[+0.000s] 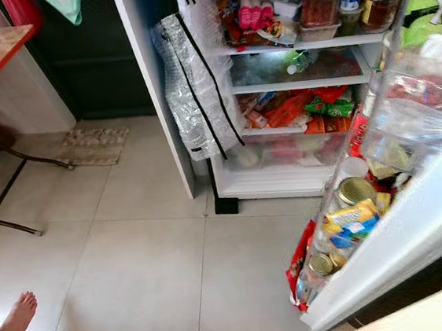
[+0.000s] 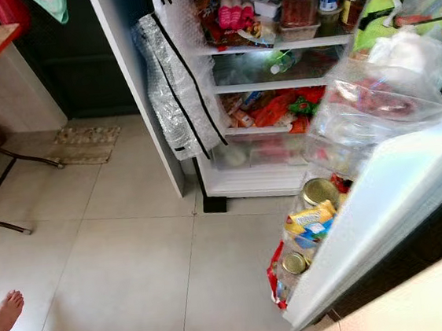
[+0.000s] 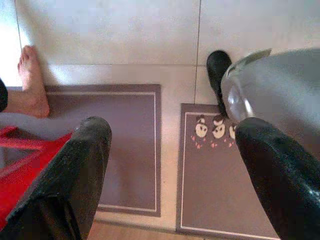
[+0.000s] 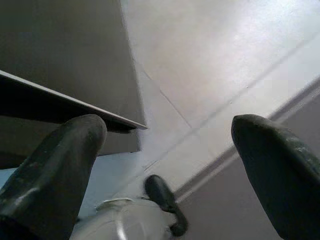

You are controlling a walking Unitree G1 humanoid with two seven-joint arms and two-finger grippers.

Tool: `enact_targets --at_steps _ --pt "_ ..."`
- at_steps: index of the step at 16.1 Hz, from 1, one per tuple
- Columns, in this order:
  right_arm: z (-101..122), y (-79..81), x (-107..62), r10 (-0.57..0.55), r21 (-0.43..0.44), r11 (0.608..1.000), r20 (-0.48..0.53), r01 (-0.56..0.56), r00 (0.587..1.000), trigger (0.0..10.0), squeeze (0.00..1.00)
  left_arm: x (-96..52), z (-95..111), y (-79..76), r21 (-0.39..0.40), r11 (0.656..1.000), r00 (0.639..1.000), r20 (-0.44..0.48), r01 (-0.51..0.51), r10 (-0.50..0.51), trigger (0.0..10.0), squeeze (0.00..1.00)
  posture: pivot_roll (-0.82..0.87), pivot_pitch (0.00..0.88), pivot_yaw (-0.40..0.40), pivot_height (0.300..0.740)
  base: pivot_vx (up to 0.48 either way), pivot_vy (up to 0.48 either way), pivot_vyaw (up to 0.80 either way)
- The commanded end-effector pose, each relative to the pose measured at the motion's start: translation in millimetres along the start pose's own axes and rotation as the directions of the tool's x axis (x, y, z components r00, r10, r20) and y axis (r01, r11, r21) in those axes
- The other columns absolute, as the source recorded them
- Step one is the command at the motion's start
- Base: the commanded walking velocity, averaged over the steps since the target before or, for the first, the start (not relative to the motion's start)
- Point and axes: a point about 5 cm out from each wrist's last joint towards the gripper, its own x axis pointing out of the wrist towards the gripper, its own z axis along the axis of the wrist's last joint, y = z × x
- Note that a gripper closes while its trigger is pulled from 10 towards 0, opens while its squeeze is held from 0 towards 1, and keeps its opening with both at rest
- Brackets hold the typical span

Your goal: Restocking fridge

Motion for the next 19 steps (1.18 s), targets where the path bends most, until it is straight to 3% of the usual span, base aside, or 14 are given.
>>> enact_targets --at_steps 1,2,3,5,7,9,11,15,19 --pt "4.2 -1.0 -0.7 0.043 0.015 0.999 0.014 -0.044 0.999 10.0 0.0 -1.7 -7.0 0.1 0.01 1.0 1.0 -0.022 0.005 -0.004 10.0 0.0 -0.05 0.163 0.033 0.74 0.0 0.0 0.0" --pt "7.5 4.7 2.0 0.093 0.018 0.995 0.026 -0.094 0.995 10.0 0.0 -1.6 -6.6 -0.2 0.01 1.0 1.0 -0.021 0.006 -0.006 10.0 0.0 -0.05 0.163 0.033 0.74 0.0 0.0 0.0" --pt "20.9 24.7 10.3 0.243 0.007 0.97 0.071 -0.244 0.967 10.0 0.0 -1.6 -6.6 -0.5 0.01 1.0 1.0 -0.019 0.009 -0.008 10.0 0.0 -0.05 0.163 0.033 0.74 0.0 0.0 0.0" --pt "32.4 42.5 15.1 0.363 -0.016 0.931 0.107 -0.364 0.926 10.0 0.0 -1.7 -6.7 -0.3 0.009 1.0 1.0 -0.018 0.009 -0.009 10.0 0.0 -0.05 0.162 0.033 0.74 0.0 0.0 0.0" --pt "48.2 68.9 18.1 0.522 -0.058 0.853 0.143 -0.519 0.841 10.0 0.0 -1.9 -7.0 -0.1 0.01 1.0 1.0 -0.019 0.011 -0.011 10.0 0.0 -0.05 0.165 0.034 0.74 0.0 0.0 0.0" --pt "55.7 77.5 18.7 0.57 -0.073 0.821 0.154 -0.566 0.807 10.0 0.0 -2.0 -7.6 0.7 0.01 1.0 1.0 -0.021 0.011 -0.011 10.0 0.0 -0.05 0.166 0.035 0.74 0.0 0.0 0.0" --pt "78.7 100.0 11.4 0.706 -0.156 0.708 0.156 -0.689 0.691 10.0 0.0 -2.7 -9.7 5.4 0.013 1.0 1.0 -0.031 0.005 -0.005 10.0 0.0 -0.05 0.166 0.037 0.74 0.0 0.0 0.0" --pt "101.0 113.6 1.6 0.783 -0.243 0.619 0.129 -0.746 0.608 10.0 0.0 -2.5 -9.0 4.3 0.024 1.0 1.0 -0.03 0.009 -0.008 10.0 0.0 -0.06 0.168 0.039 0.74 0.0 0.0 0.0" --pt "111.5 156.4 -12.8 0.864 -0.302 0.5 0.104 -0.812 0.493 10.0 0.0 -2.2 -8.1 2.6 0.032 0.999 1.0 -0.026 0.011 -0.01 10.0 0.0 -0.05 0.167 0.04 0.74 0.0 0.0 0.0"
